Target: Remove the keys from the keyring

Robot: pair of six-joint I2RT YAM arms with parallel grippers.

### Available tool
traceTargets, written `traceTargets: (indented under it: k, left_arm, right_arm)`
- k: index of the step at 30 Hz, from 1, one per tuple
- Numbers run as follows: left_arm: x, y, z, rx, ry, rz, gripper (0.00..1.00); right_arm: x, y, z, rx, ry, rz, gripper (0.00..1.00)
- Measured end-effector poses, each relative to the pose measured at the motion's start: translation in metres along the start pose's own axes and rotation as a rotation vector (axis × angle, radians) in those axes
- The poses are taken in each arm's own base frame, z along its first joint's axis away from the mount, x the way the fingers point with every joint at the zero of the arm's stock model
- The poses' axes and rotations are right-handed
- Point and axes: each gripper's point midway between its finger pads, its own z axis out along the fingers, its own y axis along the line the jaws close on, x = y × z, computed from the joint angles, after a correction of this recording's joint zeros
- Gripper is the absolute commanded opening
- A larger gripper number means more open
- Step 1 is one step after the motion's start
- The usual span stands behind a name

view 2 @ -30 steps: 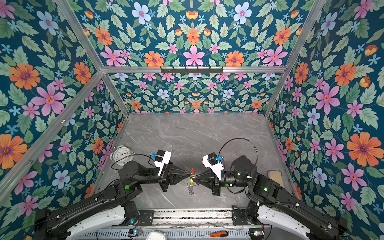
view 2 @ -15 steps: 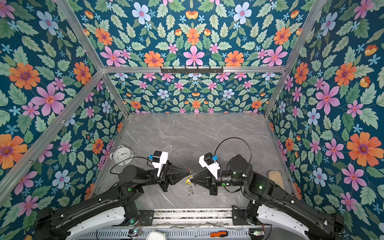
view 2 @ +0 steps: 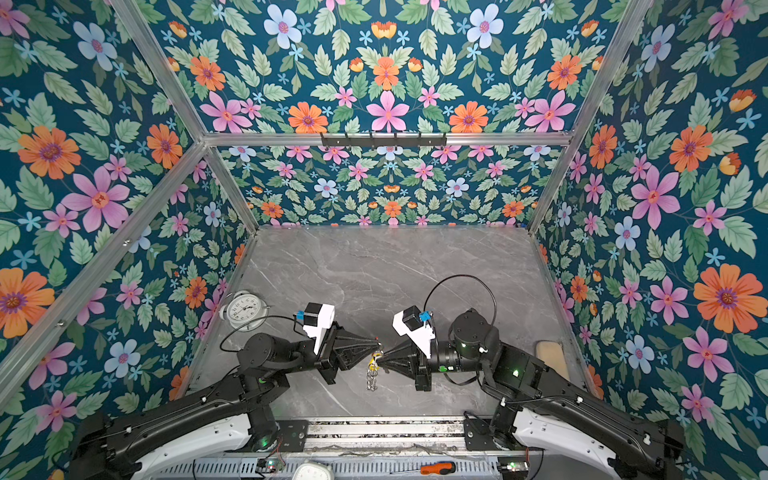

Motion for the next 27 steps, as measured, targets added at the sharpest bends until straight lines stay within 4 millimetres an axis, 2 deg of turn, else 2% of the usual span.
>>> traceTargets:
  k: [19, 27]
  left_arm:
    - [-0.017, 0.003, -0.004, 0.043, -0.200, -0.042, 0.00]
    - [-0.022, 0.004, -0.008, 0.041, -0.246, -0.048, 0.00]
  right_arm:
    - [-0.020, 0.002, 0.016, -0.002, -0.017, -0.020, 0.00]
    - [-0.016, 0.003, 0.025, -0.018, 0.009, -0.021, 0.00]
